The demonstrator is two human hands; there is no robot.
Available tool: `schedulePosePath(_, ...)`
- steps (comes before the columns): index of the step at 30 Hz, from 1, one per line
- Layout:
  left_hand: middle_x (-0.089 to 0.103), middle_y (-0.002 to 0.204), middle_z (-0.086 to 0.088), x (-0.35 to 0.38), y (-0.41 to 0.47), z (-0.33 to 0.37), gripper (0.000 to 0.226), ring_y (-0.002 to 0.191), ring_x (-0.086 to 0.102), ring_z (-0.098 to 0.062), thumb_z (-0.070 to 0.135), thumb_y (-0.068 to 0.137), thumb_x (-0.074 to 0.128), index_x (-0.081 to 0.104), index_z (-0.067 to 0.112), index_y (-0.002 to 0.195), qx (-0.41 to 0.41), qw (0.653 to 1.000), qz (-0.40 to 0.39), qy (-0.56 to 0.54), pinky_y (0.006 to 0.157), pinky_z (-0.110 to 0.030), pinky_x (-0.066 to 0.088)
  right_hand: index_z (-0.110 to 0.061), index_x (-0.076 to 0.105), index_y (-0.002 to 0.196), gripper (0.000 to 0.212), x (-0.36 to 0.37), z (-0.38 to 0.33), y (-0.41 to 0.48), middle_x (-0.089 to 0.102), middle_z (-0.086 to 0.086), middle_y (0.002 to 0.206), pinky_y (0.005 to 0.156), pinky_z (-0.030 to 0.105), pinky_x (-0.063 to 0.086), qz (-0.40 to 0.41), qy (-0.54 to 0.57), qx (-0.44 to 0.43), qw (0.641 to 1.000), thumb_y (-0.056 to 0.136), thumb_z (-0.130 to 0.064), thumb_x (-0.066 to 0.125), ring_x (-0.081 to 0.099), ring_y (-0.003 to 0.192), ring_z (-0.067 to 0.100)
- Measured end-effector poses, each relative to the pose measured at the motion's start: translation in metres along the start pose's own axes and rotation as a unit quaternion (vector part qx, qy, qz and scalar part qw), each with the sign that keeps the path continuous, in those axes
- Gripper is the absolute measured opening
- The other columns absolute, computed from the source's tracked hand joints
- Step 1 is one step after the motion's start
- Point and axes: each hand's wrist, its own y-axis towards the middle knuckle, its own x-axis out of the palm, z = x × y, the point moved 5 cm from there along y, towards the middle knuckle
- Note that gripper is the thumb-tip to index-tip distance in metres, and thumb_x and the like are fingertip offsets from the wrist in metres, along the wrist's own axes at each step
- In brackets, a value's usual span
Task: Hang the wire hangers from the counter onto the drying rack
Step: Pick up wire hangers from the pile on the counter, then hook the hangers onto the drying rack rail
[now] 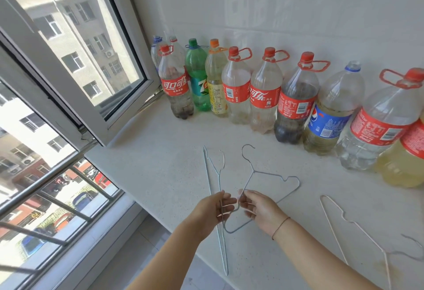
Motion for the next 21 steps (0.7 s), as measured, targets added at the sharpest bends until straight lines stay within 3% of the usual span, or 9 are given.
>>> schedulePosePath(3,0.072,0.094,-0.009,-0.002,-0.021,0.014,0.021,0.079,0.063,-0.020,0.005,0.092,0.052,0.058,0.005,0.113,0.058,0.998,0.008,0.023,0.076,-0.029,0.052,-0.011,0.056,0.096,0.011,0.007,-0.014,-0.020,0.061,0.007,0.077,0.062,0.024,0.048,-0.012,0.030,-0.064,0.997,0.093,-0.004,0.048,0.062,0.071,0.019)
schedulePosePath(7,0.071,0.090,-0.004,-0.001,-0.055,0.032,0.028,0.073,0.061,-0.016,0.001,0.093,0.049,0.057,0.010,0.118,0.111,0.992,0.021,0.048,0.068,-0.024,0.051,-0.005,0.052,0.112,0.023,0.017,-0.031,-0.050,0.057,0.011,0.071,0.059,0.027,0.052,-0.040,0.025,-0.127,0.991,0.092,0.004,0.045,0.059,0.061,0.020)
schedulePosePath(15,0.063,0.068,-0.003,-0.009,-0.158,0.077,0.028,0.054,0.055,-0.011,-0.002,0.093,0.048,0.058,0.006,0.118,0.213,0.974,0.075,0.032,0.057,-0.022,0.049,-0.011,0.056,0.119,0.029,0.074,-0.074,-0.117,0.060,0.007,0.071,0.054,0.026,0.042,-0.205,-0.068,-0.148,0.965,0.094,-0.002,0.044,0.054,0.062,0.017)
schedulePosePath(21,0.061,0.071,-0.004,-0.031,-0.276,0.133,0.027,0.058,0.054,-0.011,-0.001,0.094,0.047,0.060,0.007,0.116,0.334,0.933,0.131,0.011,0.058,-0.021,0.049,-0.011,0.058,0.116,0.027,0.160,-0.127,-0.182,0.057,0.007,0.063,0.049,0.024,0.037,-0.334,-0.128,-0.165,0.919,0.095,-0.005,0.042,0.048,0.053,0.015)
